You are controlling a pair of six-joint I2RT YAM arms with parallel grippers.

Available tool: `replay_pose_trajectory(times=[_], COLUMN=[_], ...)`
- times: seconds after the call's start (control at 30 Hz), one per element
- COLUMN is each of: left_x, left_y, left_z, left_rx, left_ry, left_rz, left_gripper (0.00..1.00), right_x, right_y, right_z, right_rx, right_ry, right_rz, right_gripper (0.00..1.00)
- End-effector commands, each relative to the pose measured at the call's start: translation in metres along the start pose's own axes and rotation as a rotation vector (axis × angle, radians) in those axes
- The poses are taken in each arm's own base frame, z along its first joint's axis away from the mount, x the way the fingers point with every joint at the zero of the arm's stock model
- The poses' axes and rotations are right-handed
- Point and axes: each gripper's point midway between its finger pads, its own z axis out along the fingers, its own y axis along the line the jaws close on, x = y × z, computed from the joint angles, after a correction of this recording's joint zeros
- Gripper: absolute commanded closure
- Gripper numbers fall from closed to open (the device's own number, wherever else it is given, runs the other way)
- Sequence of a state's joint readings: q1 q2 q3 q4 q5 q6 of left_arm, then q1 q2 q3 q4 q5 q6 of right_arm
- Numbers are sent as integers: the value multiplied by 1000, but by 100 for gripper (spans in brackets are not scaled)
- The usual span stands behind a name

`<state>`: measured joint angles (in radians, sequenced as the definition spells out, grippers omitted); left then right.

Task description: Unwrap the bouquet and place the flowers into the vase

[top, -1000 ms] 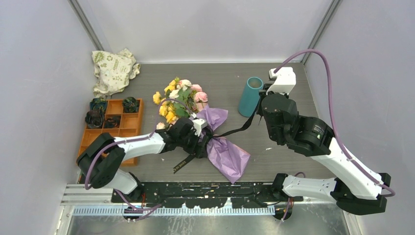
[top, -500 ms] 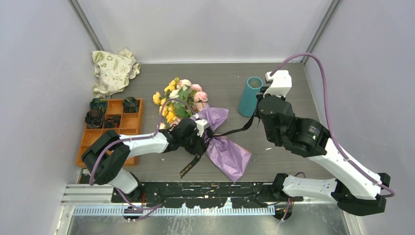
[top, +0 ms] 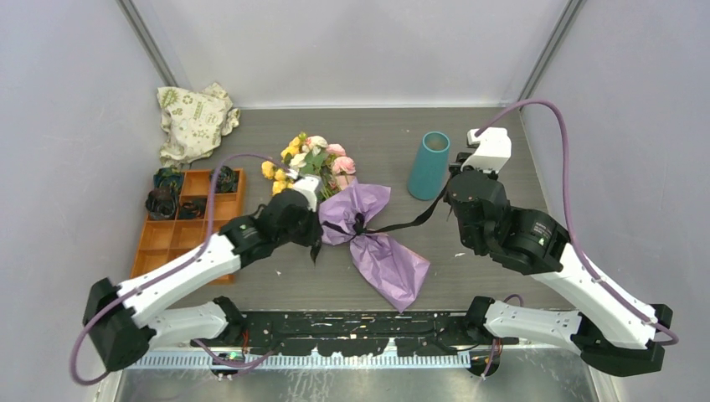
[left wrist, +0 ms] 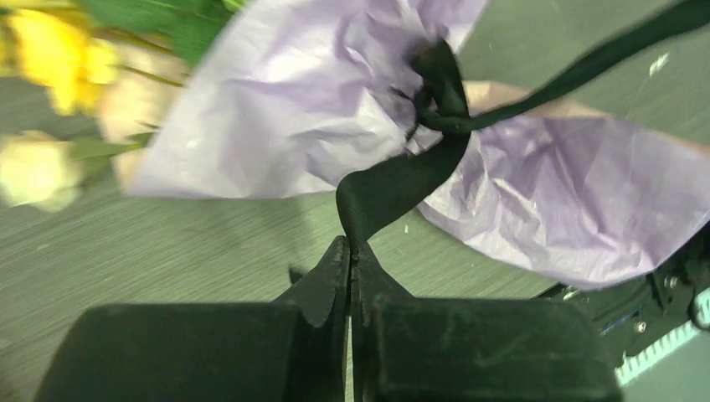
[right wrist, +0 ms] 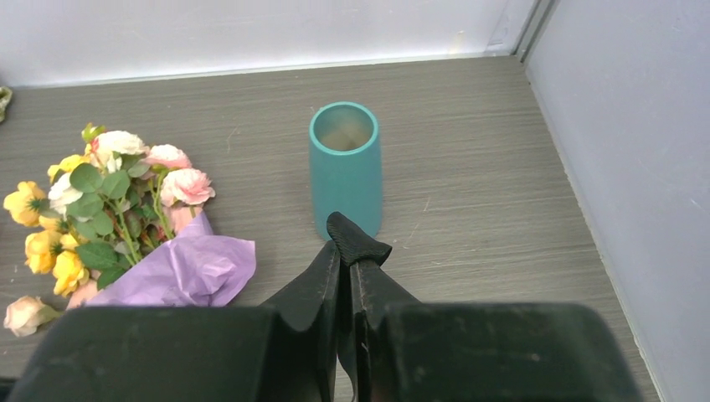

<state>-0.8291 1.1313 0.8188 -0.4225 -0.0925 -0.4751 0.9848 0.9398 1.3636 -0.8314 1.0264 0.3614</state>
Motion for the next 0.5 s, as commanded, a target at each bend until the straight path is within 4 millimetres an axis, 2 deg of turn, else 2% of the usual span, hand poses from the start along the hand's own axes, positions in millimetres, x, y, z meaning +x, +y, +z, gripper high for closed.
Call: replay_pose_trajectory(times=[0.0, 0.2, 0.27, 0.37, 0.47], left_x=[-18, -26, -27, -24, -26], left_y=[42, 79, 94, 125, 139], left_z=[-46, -86, -100, -131, -154], left_rx=[-247, -445, -529, -722, -814], left_ry=[-84, -158, -185, -240, -297], left_rz=[-101, -176, -224, -323, -354], left_gripper=[100, 100, 100, 100, 100], right_x=[-14, -9, -7, -8, -10], right_y=[-15, -22, -27, -37, -50], right_z=[-1, 1, 0, -1, -3], right_rx=[67, 95, 114, 149, 198], right_ry=[-52, -39, -40, -48, -60], right_rz=[83, 81, 79, 76, 65], right_gripper=[86, 86, 86, 86, 85])
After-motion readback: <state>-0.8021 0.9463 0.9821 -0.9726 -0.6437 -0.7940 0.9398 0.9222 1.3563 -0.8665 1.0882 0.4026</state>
